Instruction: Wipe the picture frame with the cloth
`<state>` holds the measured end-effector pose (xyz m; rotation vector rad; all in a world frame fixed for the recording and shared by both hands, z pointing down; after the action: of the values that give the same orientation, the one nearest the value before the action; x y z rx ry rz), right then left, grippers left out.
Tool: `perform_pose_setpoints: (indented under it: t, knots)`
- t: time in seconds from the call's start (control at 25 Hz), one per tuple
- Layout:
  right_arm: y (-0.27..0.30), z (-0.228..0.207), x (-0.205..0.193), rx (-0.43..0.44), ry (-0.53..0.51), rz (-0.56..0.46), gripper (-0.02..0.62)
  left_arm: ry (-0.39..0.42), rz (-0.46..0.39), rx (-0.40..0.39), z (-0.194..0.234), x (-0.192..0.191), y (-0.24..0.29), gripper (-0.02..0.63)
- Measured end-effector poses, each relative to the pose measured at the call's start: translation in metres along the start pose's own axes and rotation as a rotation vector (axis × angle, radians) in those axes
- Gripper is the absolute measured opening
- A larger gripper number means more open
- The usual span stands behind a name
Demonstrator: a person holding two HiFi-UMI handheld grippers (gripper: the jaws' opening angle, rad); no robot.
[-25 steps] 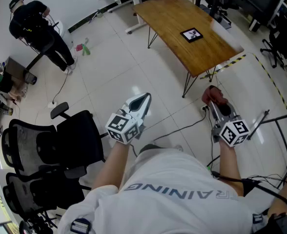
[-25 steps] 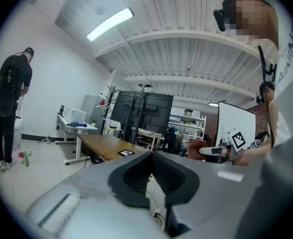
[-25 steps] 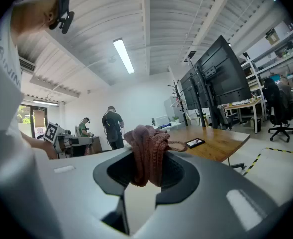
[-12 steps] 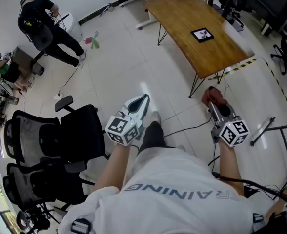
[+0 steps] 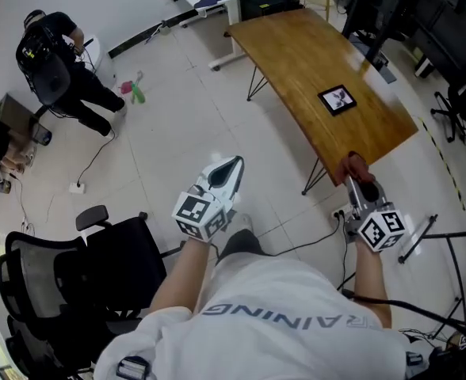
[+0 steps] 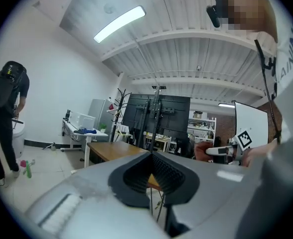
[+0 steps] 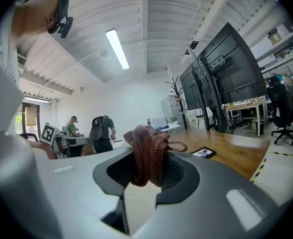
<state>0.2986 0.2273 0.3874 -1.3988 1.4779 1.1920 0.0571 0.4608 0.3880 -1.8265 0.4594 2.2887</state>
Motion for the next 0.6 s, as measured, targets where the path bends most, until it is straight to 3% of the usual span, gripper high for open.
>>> perform_pose_setpoints:
  t: [0.32,0.6]
  knots:
    - [0.110,-0.023,0.037,-0.054,0.010,0.014,0.114,0.002,0.026,-0.059,0.101,0.042,0.094,0.006]
    - [0.153,-0.067,0.061,-0.102,0.024,0.013,0.114,-0.030,0.038,-0.088,0.130,0.054,0.155,0.006]
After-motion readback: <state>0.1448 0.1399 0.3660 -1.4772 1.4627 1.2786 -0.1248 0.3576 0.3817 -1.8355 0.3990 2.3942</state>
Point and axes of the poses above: the fingertips, and each gripper's own axes: y forward along the fingers, z to its left, x out of its top, the point moved 5 cm from there along -y, backward along the fingers, and after that the axes turned 11 degrees about x, right-handed, at the moved point
